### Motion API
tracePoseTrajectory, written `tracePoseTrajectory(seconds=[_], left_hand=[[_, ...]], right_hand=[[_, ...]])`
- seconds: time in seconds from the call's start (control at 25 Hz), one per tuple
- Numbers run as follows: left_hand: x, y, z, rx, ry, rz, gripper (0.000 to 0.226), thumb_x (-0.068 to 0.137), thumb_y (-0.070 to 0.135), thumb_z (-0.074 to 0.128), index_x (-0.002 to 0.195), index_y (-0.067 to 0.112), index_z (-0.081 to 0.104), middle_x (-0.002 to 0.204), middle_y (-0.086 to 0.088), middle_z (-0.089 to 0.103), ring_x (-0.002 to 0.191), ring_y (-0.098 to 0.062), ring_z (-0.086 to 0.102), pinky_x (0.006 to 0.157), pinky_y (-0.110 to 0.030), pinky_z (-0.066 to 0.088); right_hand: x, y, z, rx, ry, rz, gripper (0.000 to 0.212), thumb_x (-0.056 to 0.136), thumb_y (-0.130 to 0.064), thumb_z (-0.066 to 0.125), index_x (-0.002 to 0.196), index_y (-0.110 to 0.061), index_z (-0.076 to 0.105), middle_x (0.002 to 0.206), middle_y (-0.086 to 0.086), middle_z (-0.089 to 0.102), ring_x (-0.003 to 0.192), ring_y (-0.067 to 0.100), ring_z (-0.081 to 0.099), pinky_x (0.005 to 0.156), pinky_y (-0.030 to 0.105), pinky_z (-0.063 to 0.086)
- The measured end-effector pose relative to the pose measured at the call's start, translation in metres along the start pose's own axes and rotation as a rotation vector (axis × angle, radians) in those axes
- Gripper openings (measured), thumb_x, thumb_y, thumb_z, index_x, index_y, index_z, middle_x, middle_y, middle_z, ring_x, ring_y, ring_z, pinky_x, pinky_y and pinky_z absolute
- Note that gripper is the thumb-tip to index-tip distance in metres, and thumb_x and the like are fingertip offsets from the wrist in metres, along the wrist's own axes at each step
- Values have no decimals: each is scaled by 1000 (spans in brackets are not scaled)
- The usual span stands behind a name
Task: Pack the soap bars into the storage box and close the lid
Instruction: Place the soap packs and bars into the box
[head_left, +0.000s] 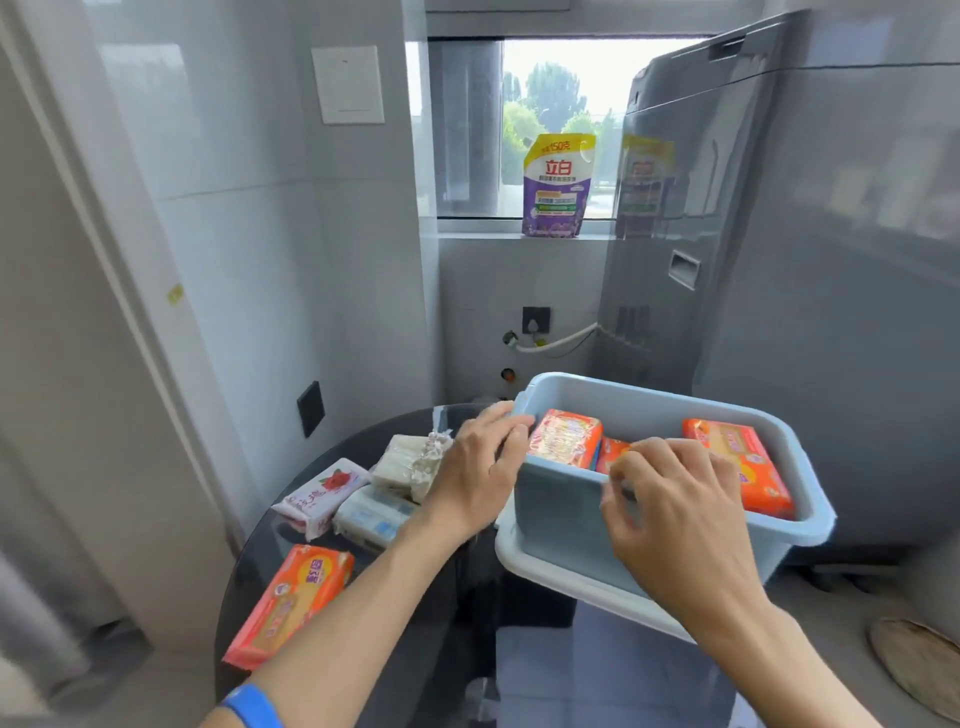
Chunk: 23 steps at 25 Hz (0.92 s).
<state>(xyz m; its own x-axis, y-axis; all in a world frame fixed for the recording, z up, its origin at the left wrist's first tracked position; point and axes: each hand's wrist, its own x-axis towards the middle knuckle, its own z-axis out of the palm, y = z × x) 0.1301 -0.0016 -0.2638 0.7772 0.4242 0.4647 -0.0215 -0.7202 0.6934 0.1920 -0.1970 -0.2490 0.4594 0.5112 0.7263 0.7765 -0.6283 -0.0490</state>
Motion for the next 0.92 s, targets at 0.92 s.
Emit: tracePoseTrajectory(seconds=[0.92], left_hand=[[-69,-179,-129,465,-119,-675,57,61,52,79,104,31,47,107,-2,52,106,-29,51,80,-36,45]], right_hand=[[-53,-261,100,270,-806,-255,37,89,-41,51,120,-21,47,132,8,39,105,35,46,72,42,35]])
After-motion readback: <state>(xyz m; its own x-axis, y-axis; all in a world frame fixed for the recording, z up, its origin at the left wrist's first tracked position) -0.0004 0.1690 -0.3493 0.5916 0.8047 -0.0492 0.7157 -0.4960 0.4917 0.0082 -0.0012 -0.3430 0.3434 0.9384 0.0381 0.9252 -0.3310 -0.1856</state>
